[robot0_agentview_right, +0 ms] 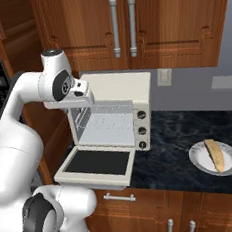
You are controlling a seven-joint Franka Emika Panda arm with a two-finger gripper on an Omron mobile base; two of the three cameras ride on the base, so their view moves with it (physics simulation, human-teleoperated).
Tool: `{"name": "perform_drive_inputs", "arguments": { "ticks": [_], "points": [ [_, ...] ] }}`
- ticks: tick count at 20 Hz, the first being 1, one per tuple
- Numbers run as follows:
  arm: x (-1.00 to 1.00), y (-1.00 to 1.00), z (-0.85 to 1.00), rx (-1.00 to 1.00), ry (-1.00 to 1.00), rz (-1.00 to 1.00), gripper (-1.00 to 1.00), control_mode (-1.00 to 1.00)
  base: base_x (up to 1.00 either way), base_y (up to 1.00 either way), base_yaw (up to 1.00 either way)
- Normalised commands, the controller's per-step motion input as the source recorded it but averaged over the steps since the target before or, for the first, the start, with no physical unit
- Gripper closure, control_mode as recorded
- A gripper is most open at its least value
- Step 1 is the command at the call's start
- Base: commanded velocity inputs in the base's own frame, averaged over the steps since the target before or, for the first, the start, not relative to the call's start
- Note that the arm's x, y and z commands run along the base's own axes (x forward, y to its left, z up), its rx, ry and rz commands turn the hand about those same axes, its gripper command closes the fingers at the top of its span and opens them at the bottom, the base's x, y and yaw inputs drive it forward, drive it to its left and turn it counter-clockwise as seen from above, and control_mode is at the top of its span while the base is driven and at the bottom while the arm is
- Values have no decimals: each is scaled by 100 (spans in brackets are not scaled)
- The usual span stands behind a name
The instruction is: Pull the toaster oven rack outwards. Pick up the baguette from the plate and place it on the toaster oven rack. Close the toaster oven door fully and set the temperature to the lowest setting.
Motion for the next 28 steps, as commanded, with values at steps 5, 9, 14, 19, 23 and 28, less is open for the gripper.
{"name": "perform_drive_inputs", "arguments": {
  "ticks": [5, 9, 14, 19, 23, 28],
  "points": [
    [-8, -2, -33, 0, -22, -1, -100, -100, 0, 0, 0],
    [-5, -5, -65, 0, -10, -9, -100, -100, 0, 0, 0],
    [31, 0, -37, -1, -3, -6, -100, -100, 0, 0, 0],
    [25, -11, -42, 1, -13, -2, -100, -100, 0, 0, 0],
    [42, -19, -26, 1, -2, -1, -100, -100, 0, 0, 0],
    [51, -15, 0, 0, 0, 0, -100, -100, 0, 0, 0]
  ]
}}
